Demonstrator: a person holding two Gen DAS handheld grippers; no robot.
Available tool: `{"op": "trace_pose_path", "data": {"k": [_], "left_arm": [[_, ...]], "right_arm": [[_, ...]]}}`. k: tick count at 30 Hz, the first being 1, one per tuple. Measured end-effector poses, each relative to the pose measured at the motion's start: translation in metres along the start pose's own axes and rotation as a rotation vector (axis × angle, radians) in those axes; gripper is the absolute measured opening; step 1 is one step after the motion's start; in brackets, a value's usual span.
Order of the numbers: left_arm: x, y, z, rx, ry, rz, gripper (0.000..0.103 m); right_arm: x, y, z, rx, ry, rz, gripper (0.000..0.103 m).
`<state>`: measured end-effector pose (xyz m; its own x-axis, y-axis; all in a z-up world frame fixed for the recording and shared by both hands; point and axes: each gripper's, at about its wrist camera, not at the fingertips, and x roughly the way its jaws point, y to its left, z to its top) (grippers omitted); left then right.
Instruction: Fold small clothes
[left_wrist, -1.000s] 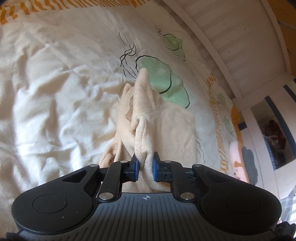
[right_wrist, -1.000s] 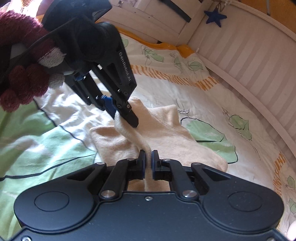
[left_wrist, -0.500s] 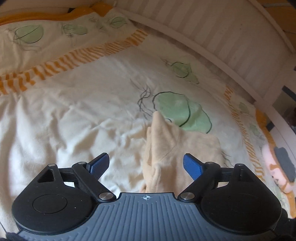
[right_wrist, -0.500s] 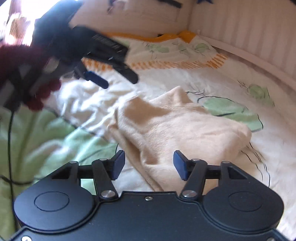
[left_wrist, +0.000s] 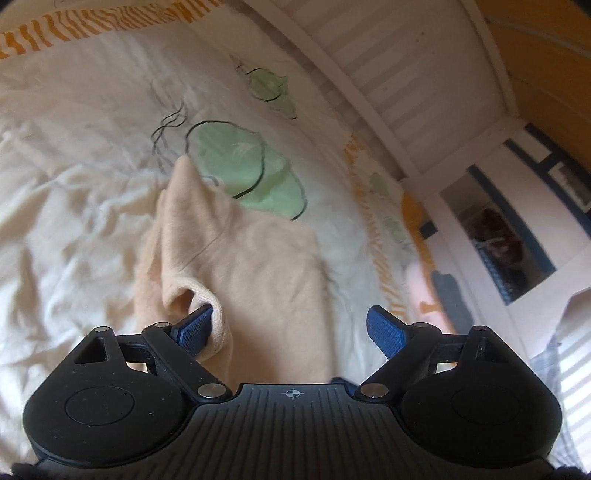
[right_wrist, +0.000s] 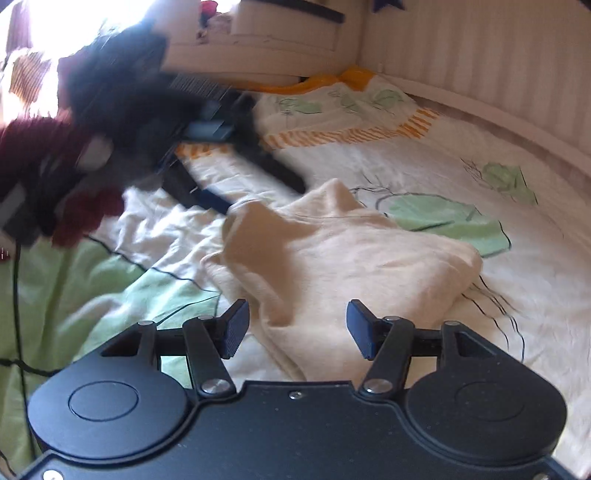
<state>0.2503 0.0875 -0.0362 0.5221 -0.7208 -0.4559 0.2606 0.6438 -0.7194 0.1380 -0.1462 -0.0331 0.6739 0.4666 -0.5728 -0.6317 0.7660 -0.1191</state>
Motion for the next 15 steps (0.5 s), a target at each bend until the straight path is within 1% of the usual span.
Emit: {"op": "trace_pose_path", "data": {"k": [1,5,8,10,12,13,15], "left_arm": [[-0.001,-0.002,0.002,0.005,-0.008,-0.011,0.088],[-0.003,0.002,0.004,0.011,-0.014,0.006,0.088],[-0.014,0.015,0.004,-0.033,-0.043,0.022,0.088],[-0.022,0.023,0.008,-0.074,-0.084,0.054,0.088],[-0.028,0.028,0.011,-0.087,-0.113,0.113,0.088],[-0.028,0.028,0.012,-0.076,-0.113,0.139,0.088],[-0.023,0.024,0.013,-0.033,-0.094,0.193,0.088]], "right_arm": [[0.003,0.007,0.002,-0.032,-0.002,-0.010,0.064],[0.023,0.031,0.014,-0.147,-0.013,-0.022,0.065],[0.039,0.041,0.022,-0.198,-0.015,-0.015,0.065],[0.047,0.044,0.026,-0.191,-0.026,0.007,0.065],[0.055,0.046,0.028,-0.184,-0.027,0.045,0.066],[0.060,0.048,0.027,-0.182,-0.015,0.089,0.067],[0.073,0.051,0.025,-0.173,0.054,0.203,0.071]]}}
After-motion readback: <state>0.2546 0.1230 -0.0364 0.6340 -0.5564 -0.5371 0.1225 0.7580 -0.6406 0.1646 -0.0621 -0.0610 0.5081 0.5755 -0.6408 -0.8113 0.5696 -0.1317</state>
